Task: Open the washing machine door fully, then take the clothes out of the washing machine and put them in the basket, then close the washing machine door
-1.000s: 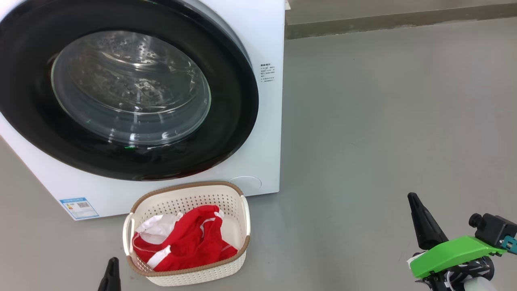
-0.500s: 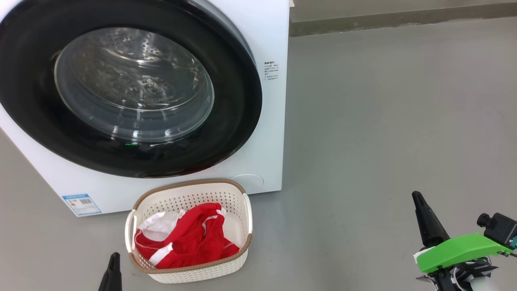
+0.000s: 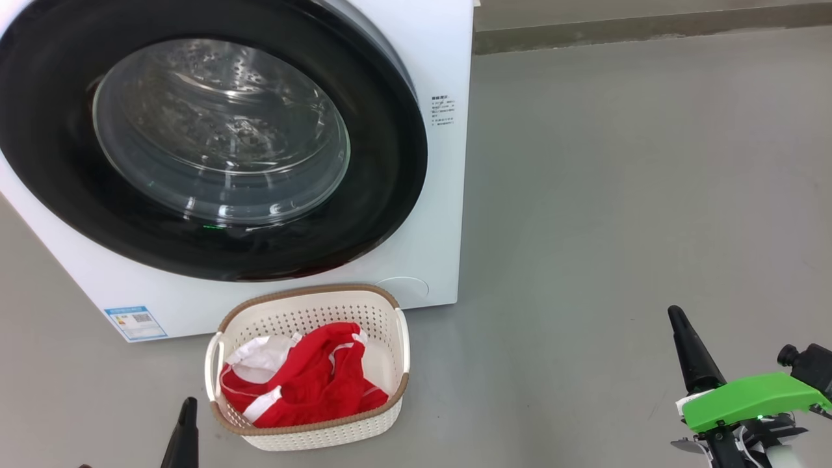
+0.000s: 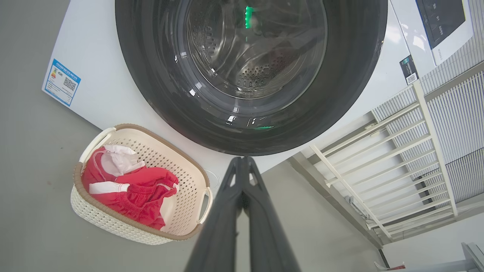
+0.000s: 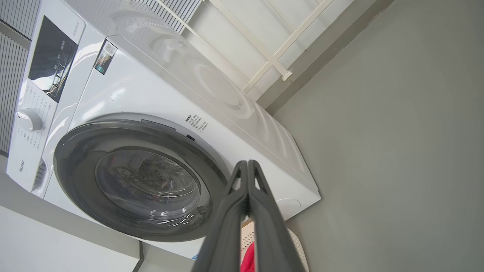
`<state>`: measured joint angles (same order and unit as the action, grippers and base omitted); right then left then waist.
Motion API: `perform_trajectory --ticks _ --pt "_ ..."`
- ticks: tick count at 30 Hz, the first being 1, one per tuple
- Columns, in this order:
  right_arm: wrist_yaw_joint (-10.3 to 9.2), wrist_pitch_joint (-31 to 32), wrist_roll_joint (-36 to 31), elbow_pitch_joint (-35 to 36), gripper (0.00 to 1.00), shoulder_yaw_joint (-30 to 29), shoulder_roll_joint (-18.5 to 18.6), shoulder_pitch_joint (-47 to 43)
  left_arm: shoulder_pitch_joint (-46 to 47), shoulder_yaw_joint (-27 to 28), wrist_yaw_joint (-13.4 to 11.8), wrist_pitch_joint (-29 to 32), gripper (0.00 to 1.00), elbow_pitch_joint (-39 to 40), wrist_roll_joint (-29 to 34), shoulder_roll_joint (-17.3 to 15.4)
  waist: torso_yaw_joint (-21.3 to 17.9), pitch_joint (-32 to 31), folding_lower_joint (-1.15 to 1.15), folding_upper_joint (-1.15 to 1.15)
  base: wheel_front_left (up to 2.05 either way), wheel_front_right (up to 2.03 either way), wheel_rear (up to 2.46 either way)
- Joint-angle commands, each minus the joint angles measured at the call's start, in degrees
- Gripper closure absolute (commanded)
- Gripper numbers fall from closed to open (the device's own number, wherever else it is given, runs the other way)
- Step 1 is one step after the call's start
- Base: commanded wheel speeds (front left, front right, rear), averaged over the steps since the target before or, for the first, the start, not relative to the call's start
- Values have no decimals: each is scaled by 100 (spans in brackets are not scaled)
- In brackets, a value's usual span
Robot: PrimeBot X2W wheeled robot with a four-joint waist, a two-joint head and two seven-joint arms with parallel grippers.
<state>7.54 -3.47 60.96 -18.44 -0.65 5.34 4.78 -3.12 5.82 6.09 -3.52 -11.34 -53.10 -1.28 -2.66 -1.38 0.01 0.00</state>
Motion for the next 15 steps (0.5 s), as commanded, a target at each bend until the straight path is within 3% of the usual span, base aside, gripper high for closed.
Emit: perform_trajectory --ticks 1,15 --pt "-2 26 129 181 100 11 46 181 250 94 50 52 100 100 -169 -104 6 3 0 0 0 0 0" --pt "-3 279 905 249 100 -146 -30 170 427 88 74 299 100 3 -1141 -119 74 43 0 0 0 0 0"
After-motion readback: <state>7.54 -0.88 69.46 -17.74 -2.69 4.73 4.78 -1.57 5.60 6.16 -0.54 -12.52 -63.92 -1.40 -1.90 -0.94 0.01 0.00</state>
